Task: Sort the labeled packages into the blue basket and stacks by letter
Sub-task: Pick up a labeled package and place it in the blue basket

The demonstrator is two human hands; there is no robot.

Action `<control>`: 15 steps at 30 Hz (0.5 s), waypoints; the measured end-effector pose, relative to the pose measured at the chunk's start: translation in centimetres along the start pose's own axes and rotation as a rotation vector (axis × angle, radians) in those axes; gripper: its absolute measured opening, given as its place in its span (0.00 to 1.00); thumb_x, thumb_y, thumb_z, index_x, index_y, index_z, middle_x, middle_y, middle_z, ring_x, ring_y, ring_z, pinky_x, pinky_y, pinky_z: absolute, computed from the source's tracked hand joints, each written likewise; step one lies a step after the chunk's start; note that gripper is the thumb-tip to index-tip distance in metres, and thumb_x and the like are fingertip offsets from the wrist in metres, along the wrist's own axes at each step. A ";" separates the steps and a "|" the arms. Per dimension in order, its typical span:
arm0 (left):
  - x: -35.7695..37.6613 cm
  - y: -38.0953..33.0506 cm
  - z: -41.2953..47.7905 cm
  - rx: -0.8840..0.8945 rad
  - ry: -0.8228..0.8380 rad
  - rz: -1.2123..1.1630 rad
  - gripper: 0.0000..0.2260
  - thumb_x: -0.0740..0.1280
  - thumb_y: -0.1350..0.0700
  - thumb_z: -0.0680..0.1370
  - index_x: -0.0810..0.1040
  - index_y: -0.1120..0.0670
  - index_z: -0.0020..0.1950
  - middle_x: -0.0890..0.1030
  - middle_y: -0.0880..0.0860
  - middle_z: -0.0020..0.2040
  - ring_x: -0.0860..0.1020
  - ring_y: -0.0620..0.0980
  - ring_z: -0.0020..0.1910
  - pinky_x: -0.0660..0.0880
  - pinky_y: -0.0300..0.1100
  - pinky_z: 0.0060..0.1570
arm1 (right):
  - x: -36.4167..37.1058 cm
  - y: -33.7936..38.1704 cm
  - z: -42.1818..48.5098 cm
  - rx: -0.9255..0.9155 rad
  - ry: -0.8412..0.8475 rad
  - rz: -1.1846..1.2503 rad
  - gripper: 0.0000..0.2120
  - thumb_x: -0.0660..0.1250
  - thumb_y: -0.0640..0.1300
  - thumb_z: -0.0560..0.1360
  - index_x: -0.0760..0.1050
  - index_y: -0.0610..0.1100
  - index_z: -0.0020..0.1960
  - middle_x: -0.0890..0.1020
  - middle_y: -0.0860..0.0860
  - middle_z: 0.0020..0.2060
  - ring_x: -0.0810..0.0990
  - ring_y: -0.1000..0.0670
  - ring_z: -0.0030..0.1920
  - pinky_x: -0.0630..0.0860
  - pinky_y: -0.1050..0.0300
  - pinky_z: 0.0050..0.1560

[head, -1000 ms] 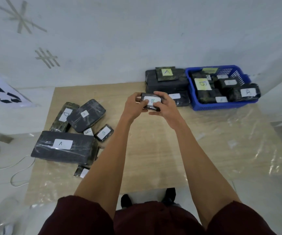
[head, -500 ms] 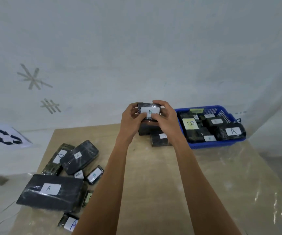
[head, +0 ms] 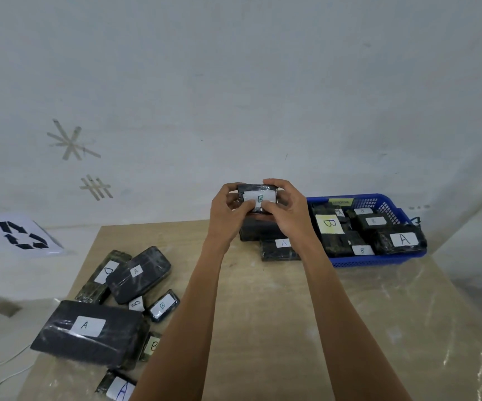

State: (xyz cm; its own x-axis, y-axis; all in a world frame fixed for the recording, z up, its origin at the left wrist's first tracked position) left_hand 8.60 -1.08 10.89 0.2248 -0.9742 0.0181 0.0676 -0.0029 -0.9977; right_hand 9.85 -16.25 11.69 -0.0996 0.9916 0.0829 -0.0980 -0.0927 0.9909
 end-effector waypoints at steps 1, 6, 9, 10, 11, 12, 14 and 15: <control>-0.1 0.0 0.0 0.001 0.000 -0.003 0.15 0.71 0.64 0.75 0.77 0.55 0.60 0.85 0.56 0.52 0.83 0.58 0.53 0.81 0.61 0.55 | 0.0 0.1 0.0 -0.002 0.006 -0.004 0.21 0.67 0.28 0.76 0.78 0.48 0.62 0.83 0.45 0.54 0.85 0.48 0.53 0.84 0.47 0.50; -0.3 0.3 0.0 -0.009 -0.002 0.004 0.15 0.72 0.64 0.75 0.77 0.56 0.61 0.85 0.56 0.52 0.83 0.59 0.53 0.81 0.60 0.54 | 0.1 0.0 0.0 0.015 0.030 -0.037 0.22 0.67 0.31 0.77 0.75 0.52 0.65 0.83 0.46 0.55 0.85 0.50 0.52 0.85 0.49 0.47; -0.4 0.3 0.1 -0.023 0.002 0.009 0.15 0.72 0.66 0.76 0.77 0.58 0.61 0.85 0.56 0.52 0.84 0.58 0.52 0.83 0.56 0.53 | 0.0 -0.1 0.0 0.015 0.018 -0.046 0.20 0.69 0.31 0.76 0.77 0.51 0.61 0.83 0.45 0.55 0.85 0.48 0.52 0.85 0.49 0.47; -0.4 0.3 0.0 -0.028 0.004 0.007 0.15 0.72 0.66 0.76 0.77 0.58 0.61 0.85 0.56 0.52 0.84 0.57 0.51 0.83 0.53 0.52 | 0.0 -0.2 0.0 0.017 0.021 -0.050 0.20 0.69 0.31 0.76 0.77 0.51 0.60 0.83 0.45 0.54 0.85 0.48 0.52 0.85 0.49 0.47; -0.5 0.3 0.0 -0.031 0.005 0.009 0.15 0.72 0.66 0.76 0.77 0.59 0.61 0.85 0.56 0.51 0.84 0.56 0.50 0.83 0.51 0.51 | -0.1 -0.3 0.0 0.018 0.028 -0.055 0.19 0.69 0.31 0.76 0.77 0.50 0.61 0.84 0.45 0.54 0.86 0.47 0.52 0.85 0.49 0.46; -0.6 0.3 0.0 -0.031 0.008 0.014 0.15 0.72 0.66 0.76 0.77 0.59 0.61 0.85 0.55 0.51 0.84 0.54 0.49 0.83 0.48 0.50 | -0.1 -0.3 0.0 0.019 0.038 -0.063 0.19 0.69 0.31 0.76 0.77 0.50 0.61 0.84 0.44 0.54 0.86 0.47 0.51 0.85 0.49 0.46; -0.7 0.3 -0.1 -0.026 0.019 0.022 0.15 0.72 0.66 0.76 0.77 0.59 0.61 0.86 0.55 0.51 0.84 0.51 0.47 0.82 0.44 0.48 | -0.1 -0.4 0.1 0.022 0.066 -0.087 0.19 0.69 0.32 0.77 0.76 0.50 0.62 0.83 0.44 0.55 0.86 0.47 0.51 0.85 0.49 0.46; -0.8 0.3 0.0 -0.023 0.025 0.025 0.15 0.72 0.66 0.76 0.77 0.59 0.61 0.86 0.54 0.50 0.84 0.50 0.46 0.82 0.43 0.47 | 0.0 -0.4 0.1 0.024 0.081 -0.098 0.18 0.69 0.33 0.77 0.76 0.49 0.63 0.83 0.44 0.55 0.86 0.48 0.51 0.85 0.49 0.46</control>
State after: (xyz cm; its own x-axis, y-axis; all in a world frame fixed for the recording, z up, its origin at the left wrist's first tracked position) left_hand 8.40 -0.28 10.54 0.2013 -0.9795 -0.0081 0.0399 0.0165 -0.9991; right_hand 9.94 -16.20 11.30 -0.1702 0.9852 -0.0223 -0.0877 0.0074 0.9961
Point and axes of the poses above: each hand's wrist, its own z-axis towards the middle knuckle, its own x-axis out of the palm, y = z × x, the point moved 6 cm from there along z, towards the middle knuckle
